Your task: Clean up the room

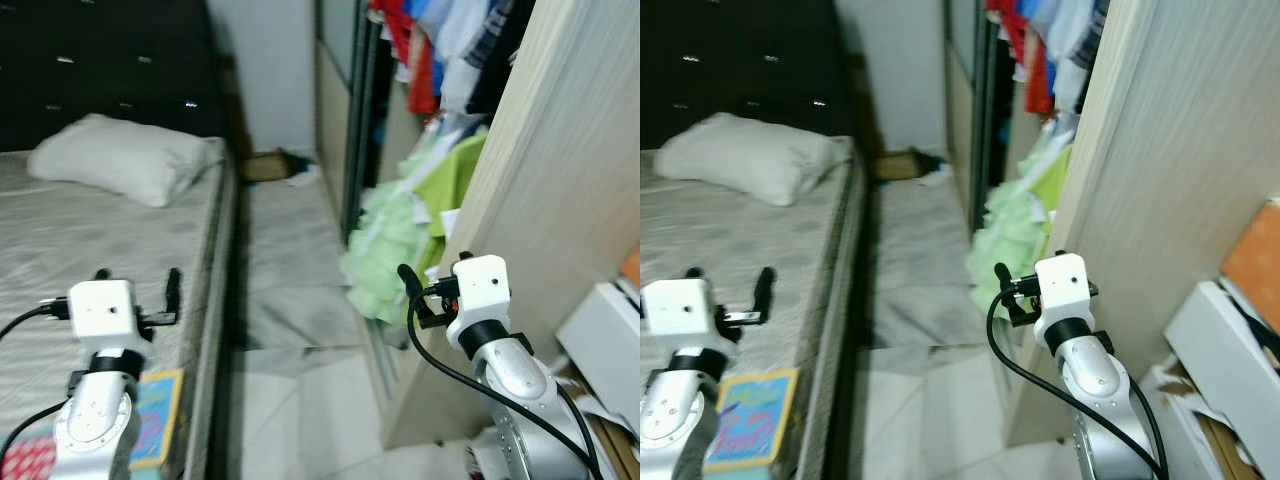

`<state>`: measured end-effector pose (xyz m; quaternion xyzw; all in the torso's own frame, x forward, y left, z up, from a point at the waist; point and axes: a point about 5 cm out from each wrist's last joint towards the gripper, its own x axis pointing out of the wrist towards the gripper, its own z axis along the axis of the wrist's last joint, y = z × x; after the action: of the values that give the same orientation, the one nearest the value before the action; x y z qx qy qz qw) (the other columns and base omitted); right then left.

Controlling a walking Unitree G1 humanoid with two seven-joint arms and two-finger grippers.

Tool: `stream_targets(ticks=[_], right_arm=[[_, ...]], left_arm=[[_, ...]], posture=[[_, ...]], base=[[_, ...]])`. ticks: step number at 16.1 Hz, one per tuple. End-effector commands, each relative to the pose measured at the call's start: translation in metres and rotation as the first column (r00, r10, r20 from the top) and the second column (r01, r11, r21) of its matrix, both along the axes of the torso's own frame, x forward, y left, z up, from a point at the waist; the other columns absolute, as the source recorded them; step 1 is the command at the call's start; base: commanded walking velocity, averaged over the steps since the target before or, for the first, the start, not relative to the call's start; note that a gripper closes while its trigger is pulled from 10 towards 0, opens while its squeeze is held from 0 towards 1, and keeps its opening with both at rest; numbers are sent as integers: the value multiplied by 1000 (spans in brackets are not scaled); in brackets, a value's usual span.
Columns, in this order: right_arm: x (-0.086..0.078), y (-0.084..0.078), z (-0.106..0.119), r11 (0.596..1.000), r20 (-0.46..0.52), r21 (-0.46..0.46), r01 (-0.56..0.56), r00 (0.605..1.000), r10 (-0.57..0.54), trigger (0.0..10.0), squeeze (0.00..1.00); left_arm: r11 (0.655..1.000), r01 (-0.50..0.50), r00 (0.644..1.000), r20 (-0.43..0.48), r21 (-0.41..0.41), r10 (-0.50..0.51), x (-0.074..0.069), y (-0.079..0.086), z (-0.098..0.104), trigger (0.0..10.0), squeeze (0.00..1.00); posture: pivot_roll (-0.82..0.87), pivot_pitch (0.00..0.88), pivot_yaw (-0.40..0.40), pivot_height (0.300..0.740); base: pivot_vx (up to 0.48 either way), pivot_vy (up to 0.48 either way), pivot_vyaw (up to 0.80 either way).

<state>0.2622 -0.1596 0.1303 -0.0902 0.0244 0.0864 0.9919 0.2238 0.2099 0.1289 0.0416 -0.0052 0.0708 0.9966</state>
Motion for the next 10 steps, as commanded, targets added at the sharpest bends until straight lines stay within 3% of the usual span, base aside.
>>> stream_targets(ticks=[1, 10], right_arm=[[2, 1, 1, 1000, 0, 5, -10, 1000, 10, 10000, 0], [3, 3, 2, 1000, 2, 10, -23, 1000, 23, 10000, 0]], left_arm=[[1000, -4, 1000, 11, 15, 4, 0, 2, 2, 10000, 0], [1000, 15, 1000, 24, 15, -16, 3, -2, 4, 10000, 0]], posture=[[-153, 0, 3, 740], [-156, 0, 5, 740]], base=[[0, 0, 800], [0, 0, 800]])
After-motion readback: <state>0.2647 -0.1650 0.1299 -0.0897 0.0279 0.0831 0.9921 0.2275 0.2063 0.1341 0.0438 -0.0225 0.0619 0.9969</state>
